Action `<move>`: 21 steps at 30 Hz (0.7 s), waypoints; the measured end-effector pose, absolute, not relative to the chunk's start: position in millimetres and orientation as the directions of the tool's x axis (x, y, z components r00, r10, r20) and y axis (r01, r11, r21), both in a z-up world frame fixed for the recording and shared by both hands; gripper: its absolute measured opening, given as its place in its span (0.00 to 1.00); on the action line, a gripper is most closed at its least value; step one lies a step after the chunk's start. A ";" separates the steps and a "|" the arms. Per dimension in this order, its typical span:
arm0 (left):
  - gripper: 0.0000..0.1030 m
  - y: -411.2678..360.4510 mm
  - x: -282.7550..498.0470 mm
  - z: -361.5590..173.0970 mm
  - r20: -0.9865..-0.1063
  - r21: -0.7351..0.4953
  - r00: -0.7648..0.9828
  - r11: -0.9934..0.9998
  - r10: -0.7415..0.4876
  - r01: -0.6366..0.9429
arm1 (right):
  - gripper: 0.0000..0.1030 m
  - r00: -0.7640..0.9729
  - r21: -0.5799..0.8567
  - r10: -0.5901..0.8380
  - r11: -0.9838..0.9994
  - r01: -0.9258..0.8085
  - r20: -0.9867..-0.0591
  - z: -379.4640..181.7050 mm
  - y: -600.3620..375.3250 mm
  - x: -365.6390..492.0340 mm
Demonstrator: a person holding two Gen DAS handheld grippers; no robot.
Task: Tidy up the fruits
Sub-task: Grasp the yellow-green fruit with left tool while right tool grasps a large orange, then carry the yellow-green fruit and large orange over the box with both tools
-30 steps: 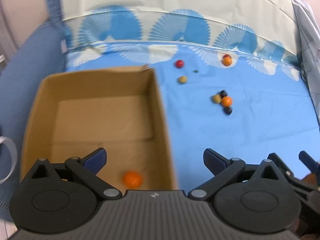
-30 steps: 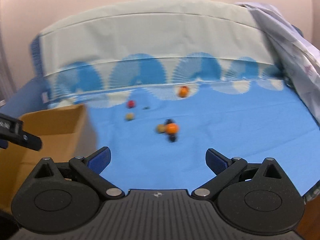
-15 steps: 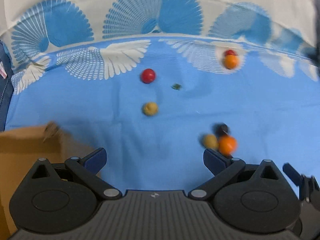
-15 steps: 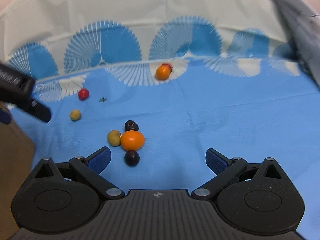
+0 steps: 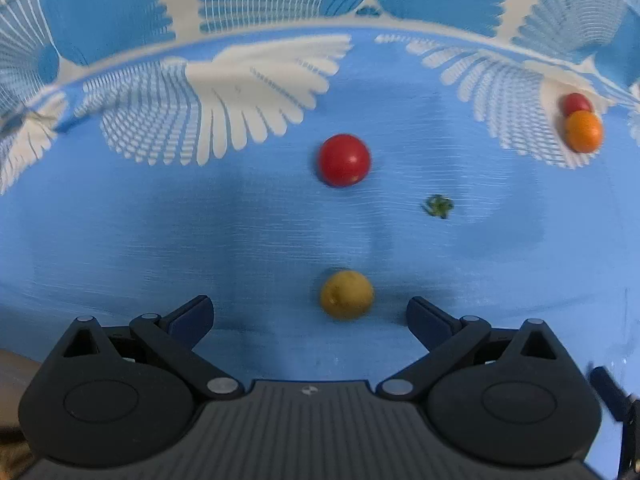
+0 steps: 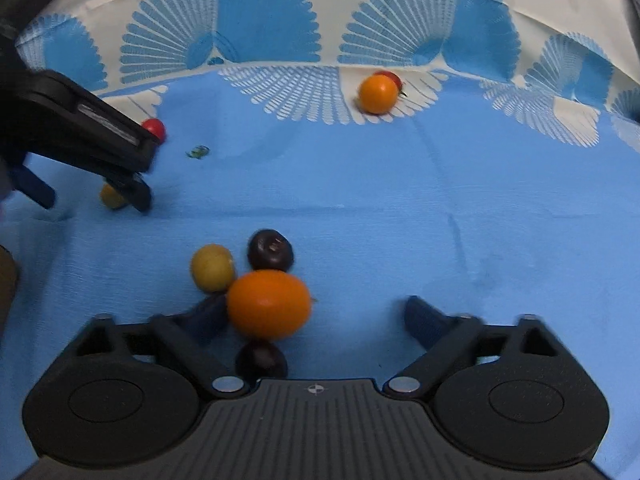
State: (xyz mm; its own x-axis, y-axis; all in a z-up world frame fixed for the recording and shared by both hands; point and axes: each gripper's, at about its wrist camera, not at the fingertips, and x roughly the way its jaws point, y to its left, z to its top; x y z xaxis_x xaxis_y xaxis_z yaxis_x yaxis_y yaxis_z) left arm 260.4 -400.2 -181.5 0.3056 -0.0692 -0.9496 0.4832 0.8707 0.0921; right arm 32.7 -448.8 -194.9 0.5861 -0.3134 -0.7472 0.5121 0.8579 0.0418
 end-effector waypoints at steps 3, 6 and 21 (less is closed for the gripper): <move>0.84 -398.0 264.4 -180.6 -0.949 0.048 0.296 0.874 -0.111 0.483 | 0.43 0.603 0.038 -0.305 0.872 0.487 -0.737 -189.4 -443.3 32.0; 0.61 -398.6 259.5 -174.6 -0.938 0.040 0.316 0.858 -0.144 0.511 | 0.43 0.605 0.058 -0.315 0.855 0.515 -0.731 -185.5 -444.9 25.7; 0.28 -375.2 218.3 -121.7 -0.911 -0.081 0.294 0.825 -0.289 0.559 | 0.23 0.663 0.125 -0.363 0.813 0.568 -0.655 -137.8 -437.9 -25.8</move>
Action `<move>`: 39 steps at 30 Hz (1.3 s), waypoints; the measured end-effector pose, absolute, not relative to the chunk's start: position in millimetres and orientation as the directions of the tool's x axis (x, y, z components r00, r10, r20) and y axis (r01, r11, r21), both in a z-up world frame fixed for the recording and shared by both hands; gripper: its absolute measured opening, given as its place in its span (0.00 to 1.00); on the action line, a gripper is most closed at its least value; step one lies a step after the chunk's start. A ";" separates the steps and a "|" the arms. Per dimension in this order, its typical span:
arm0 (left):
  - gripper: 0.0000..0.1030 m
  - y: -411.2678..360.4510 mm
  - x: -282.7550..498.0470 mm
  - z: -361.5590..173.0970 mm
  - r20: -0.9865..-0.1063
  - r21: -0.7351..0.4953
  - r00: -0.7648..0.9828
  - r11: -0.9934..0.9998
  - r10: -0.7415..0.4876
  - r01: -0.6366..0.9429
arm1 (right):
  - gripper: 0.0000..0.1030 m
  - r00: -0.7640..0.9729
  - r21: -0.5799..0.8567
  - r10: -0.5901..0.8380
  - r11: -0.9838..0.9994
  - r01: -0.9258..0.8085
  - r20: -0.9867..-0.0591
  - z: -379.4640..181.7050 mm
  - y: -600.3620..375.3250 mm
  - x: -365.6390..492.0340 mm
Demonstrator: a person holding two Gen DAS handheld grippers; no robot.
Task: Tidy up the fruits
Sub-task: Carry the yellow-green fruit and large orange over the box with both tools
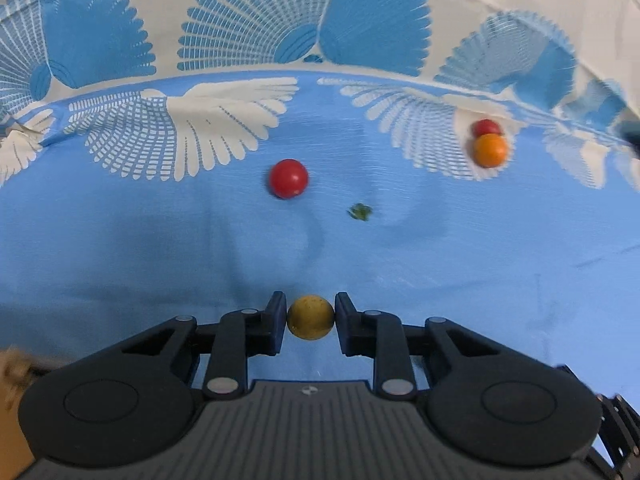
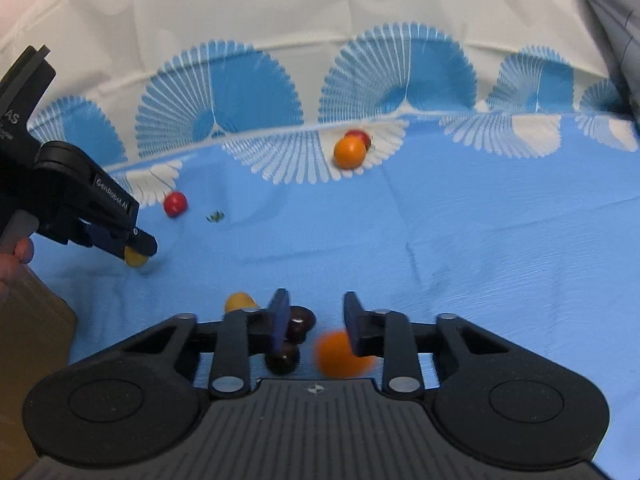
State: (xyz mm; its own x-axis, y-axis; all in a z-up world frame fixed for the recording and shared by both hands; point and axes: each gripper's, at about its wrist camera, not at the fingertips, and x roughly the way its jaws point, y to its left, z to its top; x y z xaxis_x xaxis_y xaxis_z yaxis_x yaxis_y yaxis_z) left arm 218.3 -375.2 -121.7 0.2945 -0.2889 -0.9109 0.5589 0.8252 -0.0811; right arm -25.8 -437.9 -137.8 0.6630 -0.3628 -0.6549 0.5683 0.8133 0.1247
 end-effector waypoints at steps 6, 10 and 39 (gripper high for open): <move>0.28 -360.2 187.8 -97.7 -0.900 -0.111 0.286 0.806 -0.330 0.581 | 0.38 0.638 0.070 -0.408 0.807 0.587 -0.653 -134.5 -431.9 -44.9; 0.28 -357.3 174.9 -99.1 -0.902 -0.103 0.279 0.791 -0.330 0.603 | 0.57 0.604 0.082 -0.421 0.772 0.631 -0.677 -145.9 -435.4 -60.8; 0.28 -334.1 137.8 -95.2 -0.902 -0.126 0.253 0.773 -0.350 0.622 | 0.40 0.638 0.035 -0.398 0.832 0.554 -0.659 -148.2 -406.0 -59.8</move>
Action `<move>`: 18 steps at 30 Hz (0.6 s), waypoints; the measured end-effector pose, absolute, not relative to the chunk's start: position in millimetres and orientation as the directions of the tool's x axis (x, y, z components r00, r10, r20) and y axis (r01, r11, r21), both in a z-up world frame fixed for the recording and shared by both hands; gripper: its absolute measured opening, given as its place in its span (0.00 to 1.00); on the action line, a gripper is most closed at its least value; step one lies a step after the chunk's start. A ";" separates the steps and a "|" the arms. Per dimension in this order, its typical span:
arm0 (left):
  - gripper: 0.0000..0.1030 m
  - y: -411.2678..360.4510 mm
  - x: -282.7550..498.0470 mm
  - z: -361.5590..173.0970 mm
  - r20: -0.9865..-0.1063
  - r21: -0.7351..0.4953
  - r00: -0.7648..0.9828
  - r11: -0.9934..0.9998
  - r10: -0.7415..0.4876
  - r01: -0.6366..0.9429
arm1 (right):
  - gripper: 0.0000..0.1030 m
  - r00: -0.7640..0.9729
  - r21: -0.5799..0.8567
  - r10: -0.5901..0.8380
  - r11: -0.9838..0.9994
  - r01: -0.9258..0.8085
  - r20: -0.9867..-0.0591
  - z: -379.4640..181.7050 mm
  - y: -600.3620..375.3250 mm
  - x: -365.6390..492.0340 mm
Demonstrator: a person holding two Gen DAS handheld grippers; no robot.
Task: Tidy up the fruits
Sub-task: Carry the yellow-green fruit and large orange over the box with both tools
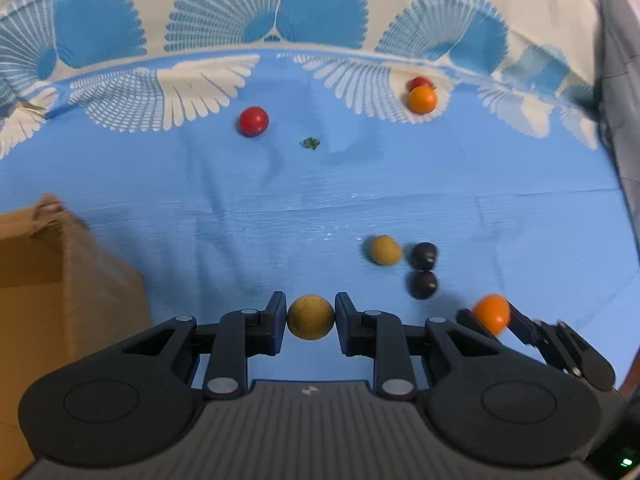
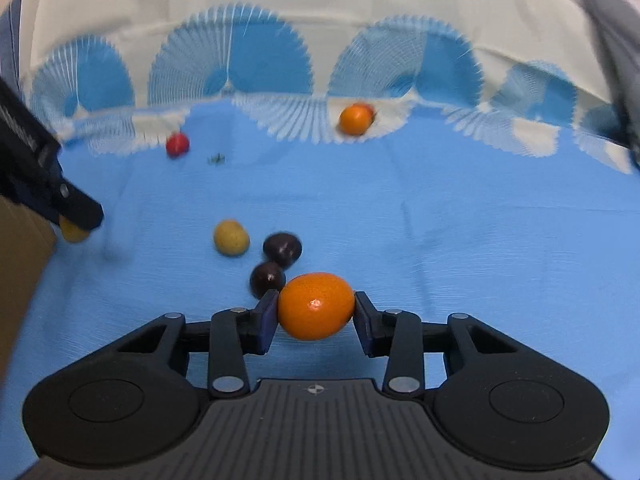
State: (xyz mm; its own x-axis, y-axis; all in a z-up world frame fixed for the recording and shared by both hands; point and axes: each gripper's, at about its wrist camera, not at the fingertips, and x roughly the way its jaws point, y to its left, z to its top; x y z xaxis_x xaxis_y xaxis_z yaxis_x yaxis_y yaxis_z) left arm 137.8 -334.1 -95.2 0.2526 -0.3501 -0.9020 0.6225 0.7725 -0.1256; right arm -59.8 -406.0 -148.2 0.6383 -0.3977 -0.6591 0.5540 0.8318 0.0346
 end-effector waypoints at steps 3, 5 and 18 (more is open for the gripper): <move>0.28 -316.0 121.2 -70.8 -0.886 -0.135 0.271 0.769 -0.375 0.625 | 0.40 0.666 0.099 -0.394 0.813 0.574 -0.633 -113.9 -388.1 -90.7; 0.28 -298.7 106.7 -52.0 -0.874 -0.139 0.287 0.766 -0.393 0.627 | 0.40 0.688 0.130 -0.391 0.808 0.575 -0.612 -90.2 -370.3 -111.0; 0.28 -122.7 17.3 41.0 -0.825 -0.176 0.349 0.790 -0.444 0.588 | 0.41 0.788 0.161 -0.253 0.901 0.404 -0.561 14.0 -199.5 -171.8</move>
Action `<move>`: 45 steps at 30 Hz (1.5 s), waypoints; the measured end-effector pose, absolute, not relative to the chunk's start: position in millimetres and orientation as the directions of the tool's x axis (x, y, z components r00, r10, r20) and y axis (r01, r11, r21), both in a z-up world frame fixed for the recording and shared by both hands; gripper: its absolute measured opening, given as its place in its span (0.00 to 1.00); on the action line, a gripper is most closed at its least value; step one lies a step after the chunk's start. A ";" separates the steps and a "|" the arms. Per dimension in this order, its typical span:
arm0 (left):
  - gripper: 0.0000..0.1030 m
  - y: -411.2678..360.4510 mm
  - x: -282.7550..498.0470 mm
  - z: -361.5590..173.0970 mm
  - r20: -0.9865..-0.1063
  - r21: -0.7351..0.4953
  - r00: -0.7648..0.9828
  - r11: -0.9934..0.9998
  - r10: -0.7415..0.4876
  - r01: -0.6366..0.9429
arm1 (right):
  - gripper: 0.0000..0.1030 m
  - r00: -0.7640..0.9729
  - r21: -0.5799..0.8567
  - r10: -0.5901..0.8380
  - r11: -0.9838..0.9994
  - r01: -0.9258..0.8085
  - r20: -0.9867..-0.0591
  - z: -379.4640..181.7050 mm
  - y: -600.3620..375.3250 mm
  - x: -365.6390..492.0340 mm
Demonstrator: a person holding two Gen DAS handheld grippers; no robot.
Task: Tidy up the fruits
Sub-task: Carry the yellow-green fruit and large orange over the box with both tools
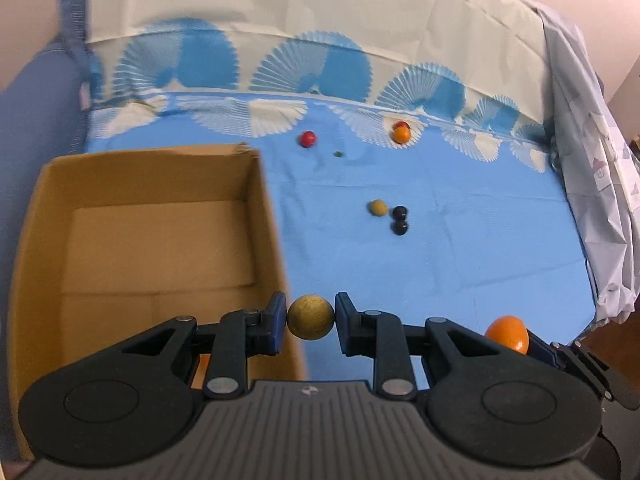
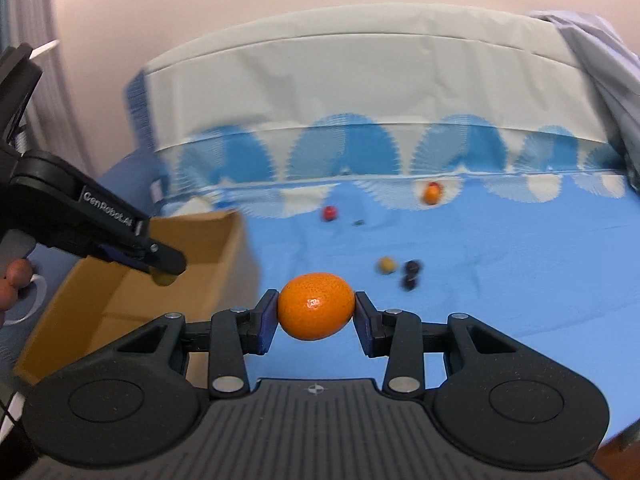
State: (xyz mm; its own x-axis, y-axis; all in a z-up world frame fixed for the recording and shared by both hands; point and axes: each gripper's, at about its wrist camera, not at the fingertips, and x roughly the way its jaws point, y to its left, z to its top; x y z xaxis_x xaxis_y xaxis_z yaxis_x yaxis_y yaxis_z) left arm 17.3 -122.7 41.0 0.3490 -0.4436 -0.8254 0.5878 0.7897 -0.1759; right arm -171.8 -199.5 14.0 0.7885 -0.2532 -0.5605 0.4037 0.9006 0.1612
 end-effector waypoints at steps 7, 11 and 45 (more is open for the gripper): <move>0.28 -25.2 -14.1 68.9 -0.797 -0.167 0.433 0.842 -0.422 0.513 | 0.41 0.829 0.144 -0.170 0.947 0.287 -0.533 39.0 -117.5 -179.0; 0.28 17.0 -26.2 82.6 -0.781 -0.153 0.478 0.866 -0.401 0.477 | 0.41 0.857 0.150 -0.140 0.958 0.243 -0.496 50.1 -83.1 -184.3; 0.28 51.8 5.6 27.6 -0.828 -0.137 0.453 0.903 -0.331 0.408 | 0.41 0.776 0.110 -0.077 0.977 0.185 -0.626 6.6 -55.7 -120.1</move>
